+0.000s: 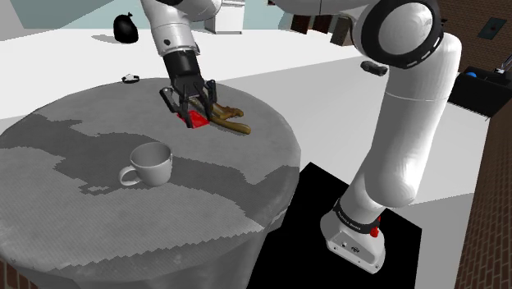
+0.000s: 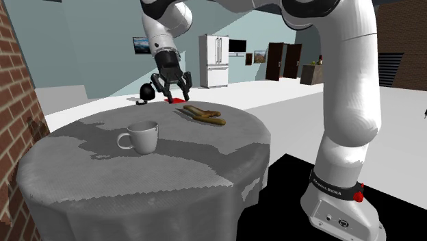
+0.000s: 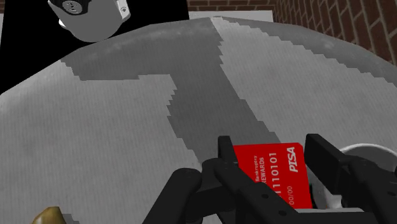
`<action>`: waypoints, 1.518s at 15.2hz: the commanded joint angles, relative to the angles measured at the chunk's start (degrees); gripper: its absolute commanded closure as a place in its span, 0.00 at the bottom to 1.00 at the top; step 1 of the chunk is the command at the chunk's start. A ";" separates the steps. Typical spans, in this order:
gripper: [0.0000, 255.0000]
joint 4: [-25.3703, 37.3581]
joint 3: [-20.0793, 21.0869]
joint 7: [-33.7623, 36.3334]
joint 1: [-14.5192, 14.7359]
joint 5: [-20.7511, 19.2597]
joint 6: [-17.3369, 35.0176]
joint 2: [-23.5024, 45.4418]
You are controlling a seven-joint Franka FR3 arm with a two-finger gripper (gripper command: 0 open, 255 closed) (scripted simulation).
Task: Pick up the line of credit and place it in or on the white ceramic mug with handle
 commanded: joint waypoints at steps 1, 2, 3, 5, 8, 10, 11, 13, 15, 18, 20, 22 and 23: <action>1.00 3.81 0.88 2.82 1.72 0.20 -0.36 2.82; 1.00 5.75 1.30 4.24 2.66 0.27 -0.56 4.21; 1.00 7.81 1.71 5.67 3.63 0.30 -0.80 5.69; 1.00 12.40 2.45 8.53 5.69 0.24 -1.46 8.89; 1.00 20.77 3.37 12.86 9.16 -0.18 -3.08 14.52; 1.00 27.00 3.77 15.48 11.54 -0.62 -4.62 18.51; 1.00 25.88 3.70 15.15 11.46 -0.62 -3.77 18.28; 1.00 23.78 3.60 14.55 11.28 -0.66 -2.14 17.91; 1.00 21.85 3.51 13.98 11.14 -0.72 -0.57 17.64; 1.00 19.22 3.37 13.18 10.98 -0.82 1.70 17.41; 1.00 17.63 3.28 12.69 10.90 -0.89 3.16 17.36; 1.00 16.15 3.19 12.22 10.84 -0.98 4.57 17.38; 1.00 15.45 3.15 11.99 10.82 -1.02 5.27 17.41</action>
